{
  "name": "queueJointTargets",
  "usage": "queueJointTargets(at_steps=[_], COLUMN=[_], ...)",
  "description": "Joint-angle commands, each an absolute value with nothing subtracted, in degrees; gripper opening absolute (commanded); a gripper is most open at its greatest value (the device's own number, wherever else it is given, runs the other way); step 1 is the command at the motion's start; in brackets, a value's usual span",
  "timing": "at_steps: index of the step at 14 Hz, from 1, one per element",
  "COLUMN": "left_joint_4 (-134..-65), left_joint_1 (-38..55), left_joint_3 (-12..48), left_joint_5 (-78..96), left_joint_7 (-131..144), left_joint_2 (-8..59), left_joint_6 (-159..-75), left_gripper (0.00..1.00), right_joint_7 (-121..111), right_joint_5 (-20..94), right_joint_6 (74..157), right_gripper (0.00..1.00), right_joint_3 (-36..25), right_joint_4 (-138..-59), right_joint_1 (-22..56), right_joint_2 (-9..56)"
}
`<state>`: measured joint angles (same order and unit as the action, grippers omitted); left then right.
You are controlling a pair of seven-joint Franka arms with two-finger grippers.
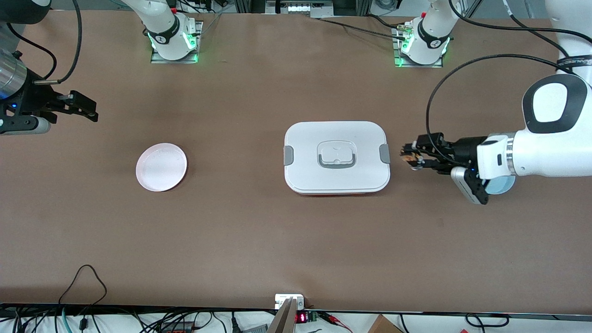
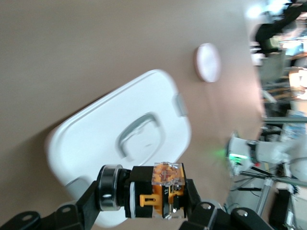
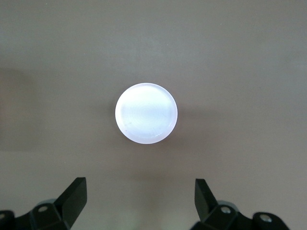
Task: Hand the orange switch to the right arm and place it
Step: 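Carry the switch over the box while the right gripper reaches toward it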
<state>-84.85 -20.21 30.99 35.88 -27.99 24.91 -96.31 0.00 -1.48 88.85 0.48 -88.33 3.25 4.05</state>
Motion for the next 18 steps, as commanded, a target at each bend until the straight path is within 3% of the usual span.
queueJointTargets(at_steps=[1, 5, 10, 15, 18], left_joint_4=[-85.52, -87.44, -96.84, -102.03, -103.97], left_joint_1=[-20.57, -16.18, -16.79, -16.61, -16.61], left_joint_3=[31.29, 32.42, 43.75, 45.52, 50.43], left_joint_5=[45.50, 53.43, 66.51, 80.92, 87.43], left_joint_7=[-44.06, -66.48, -83.73, -100.52, -105.80], left_joint_2=[24.96, 24.96, 23.56, 23.55, 23.55], left_joint_6=[-95.54, -101.48, -119.32, -120.94, -126.36], left_gripper=[0.18, 0.17, 0.14, 0.12, 0.12], right_joint_7=[-0.09, 0.09, 0.18, 0.18, 0.26], right_joint_5=[-0.27, 13.23, 28.88, 43.40, 49.90], right_joint_6=[88.24, 87.89, 82.97, 82.71, 83.58], right_gripper=[1.00, 1.00, 1.00, 1.00, 1.00], right_joint_3=[0.61, 0.53, 0.62, 0.53, 0.53], right_joint_4=[-87.72, -88.41, -88.51, -89.29, -90.79], right_joint_1=[3.86, 4.31, 6.59, 6.59, 7.20], right_joint_2=[4.22, 4.92, 6.24, 8.43, 10.01])
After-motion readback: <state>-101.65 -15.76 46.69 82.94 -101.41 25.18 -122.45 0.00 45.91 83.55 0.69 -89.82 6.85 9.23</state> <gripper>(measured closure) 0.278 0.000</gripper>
